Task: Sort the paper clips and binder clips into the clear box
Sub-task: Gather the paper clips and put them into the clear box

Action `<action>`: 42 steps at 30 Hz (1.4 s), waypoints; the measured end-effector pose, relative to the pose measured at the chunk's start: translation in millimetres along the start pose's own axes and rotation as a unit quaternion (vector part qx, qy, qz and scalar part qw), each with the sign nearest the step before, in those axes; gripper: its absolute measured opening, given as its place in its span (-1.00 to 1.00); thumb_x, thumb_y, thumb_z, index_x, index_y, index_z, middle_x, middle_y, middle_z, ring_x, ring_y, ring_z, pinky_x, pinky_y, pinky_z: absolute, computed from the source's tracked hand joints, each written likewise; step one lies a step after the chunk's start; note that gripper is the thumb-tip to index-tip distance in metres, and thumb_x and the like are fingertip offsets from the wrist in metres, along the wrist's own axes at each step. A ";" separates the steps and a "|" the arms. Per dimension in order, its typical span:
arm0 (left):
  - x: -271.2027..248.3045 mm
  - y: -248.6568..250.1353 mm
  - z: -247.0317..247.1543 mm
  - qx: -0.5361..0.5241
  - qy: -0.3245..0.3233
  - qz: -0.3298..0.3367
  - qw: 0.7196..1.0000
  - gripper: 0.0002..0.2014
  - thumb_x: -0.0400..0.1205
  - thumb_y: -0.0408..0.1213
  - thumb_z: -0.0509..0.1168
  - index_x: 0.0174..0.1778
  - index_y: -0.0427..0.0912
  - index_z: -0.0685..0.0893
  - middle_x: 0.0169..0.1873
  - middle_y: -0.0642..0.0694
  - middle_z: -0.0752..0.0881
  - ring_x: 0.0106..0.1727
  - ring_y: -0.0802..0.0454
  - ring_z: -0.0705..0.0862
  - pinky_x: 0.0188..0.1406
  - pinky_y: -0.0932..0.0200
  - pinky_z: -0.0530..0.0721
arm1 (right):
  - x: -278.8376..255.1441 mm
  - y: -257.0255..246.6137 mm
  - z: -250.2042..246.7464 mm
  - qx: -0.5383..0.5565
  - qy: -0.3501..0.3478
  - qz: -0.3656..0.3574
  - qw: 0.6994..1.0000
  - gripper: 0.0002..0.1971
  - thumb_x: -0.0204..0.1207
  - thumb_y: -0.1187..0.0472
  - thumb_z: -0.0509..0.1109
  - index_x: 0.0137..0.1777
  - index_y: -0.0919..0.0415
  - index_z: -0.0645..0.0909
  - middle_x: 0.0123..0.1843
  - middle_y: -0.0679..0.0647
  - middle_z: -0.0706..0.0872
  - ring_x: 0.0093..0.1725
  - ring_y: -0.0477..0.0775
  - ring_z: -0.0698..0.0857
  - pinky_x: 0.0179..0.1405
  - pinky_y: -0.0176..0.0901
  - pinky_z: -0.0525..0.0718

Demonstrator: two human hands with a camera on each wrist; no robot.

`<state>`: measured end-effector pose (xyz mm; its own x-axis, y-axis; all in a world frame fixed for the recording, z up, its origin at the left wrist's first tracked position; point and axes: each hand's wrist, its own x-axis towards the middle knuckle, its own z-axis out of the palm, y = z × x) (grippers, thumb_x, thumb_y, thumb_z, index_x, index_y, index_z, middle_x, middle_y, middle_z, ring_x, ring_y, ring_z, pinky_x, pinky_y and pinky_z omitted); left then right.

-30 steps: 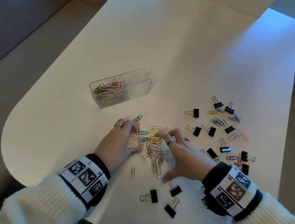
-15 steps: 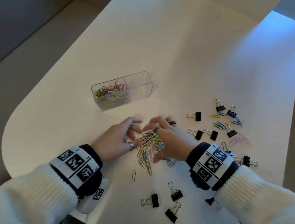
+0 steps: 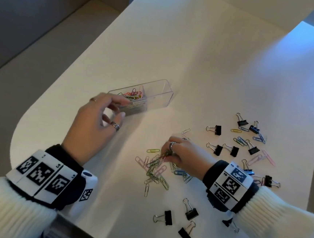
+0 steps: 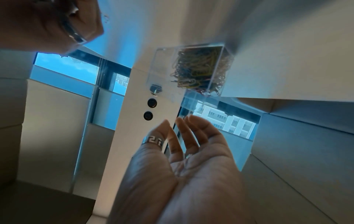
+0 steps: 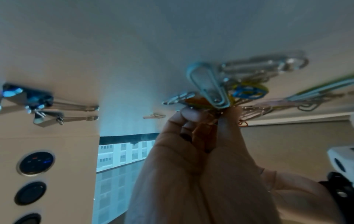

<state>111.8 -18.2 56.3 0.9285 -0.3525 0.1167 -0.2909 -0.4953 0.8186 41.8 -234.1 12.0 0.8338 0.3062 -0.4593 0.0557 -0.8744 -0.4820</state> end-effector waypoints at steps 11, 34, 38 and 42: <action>37.3 -23.0 5.8 0.129 -0.081 -0.100 0.983 -0.12 0.29 -0.10 0.57 0.50 -0.04 0.28 0.38 -0.06 0.44 0.39 -0.12 0.31 0.41 -0.12 0.34 | 6.9 -7.8 -23.5 -0.036 0.053 -0.043 0.997 -0.76 0.61 0.17 0.24 0.13 0.25 0.65 0.09 0.09 0.66 -0.02 0.04 0.65 0.15 -0.13 0.60; 23.9 -18.2 1.1 0.172 -0.023 -0.013 0.985 -0.12 0.33 -0.11 0.54 0.52 -0.20 0.25 0.43 -0.22 0.37 0.40 -0.17 0.24 0.32 0.26 0.14 | 15.2 -33.9 -84.5 0.044 0.207 -0.046 0.976 -0.89 0.56 0.19 0.32 0.01 0.12 0.65 -0.15 -0.05 0.72 -0.22 -0.04 0.64 -0.18 -0.43 0.51; -7.6 -2.1 -2.1 0.158 -0.058 0.121 0.978 -0.35 0.39 0.08 0.33 0.37 -0.13 0.43 0.26 -0.15 0.52 0.29 -0.02 0.38 0.30 0.55 0.10 | -18.3 -0.3 -49.1 -0.003 0.005 0.052 0.999 -0.72 0.46 -0.01 0.40 0.15 -0.03 0.57 0.05 -0.12 0.57 -0.05 -0.10 0.59 0.00 -0.27 0.56; -34.0 -4.8 22.2 0.145 -0.293 0.057 0.943 -0.21 0.33 0.09 0.46 0.46 0.01 0.33 0.37 -0.06 0.36 0.39 0.08 0.28 0.41 0.28 0.23 | -34.0 7.9 -21.7 -0.022 -0.019 0.123 0.992 -0.46 0.32 -0.11 0.49 0.26 -0.06 0.41 0.25 -0.11 0.37 0.10 -0.05 0.56 0.17 -0.12 0.60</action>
<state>76.4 -21.4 35.9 0.6247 -0.7530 -0.2065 -0.5113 -0.5944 0.6206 25.8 -259.5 40.0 0.8033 0.0948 -0.5880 -0.1226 -0.9398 -0.3190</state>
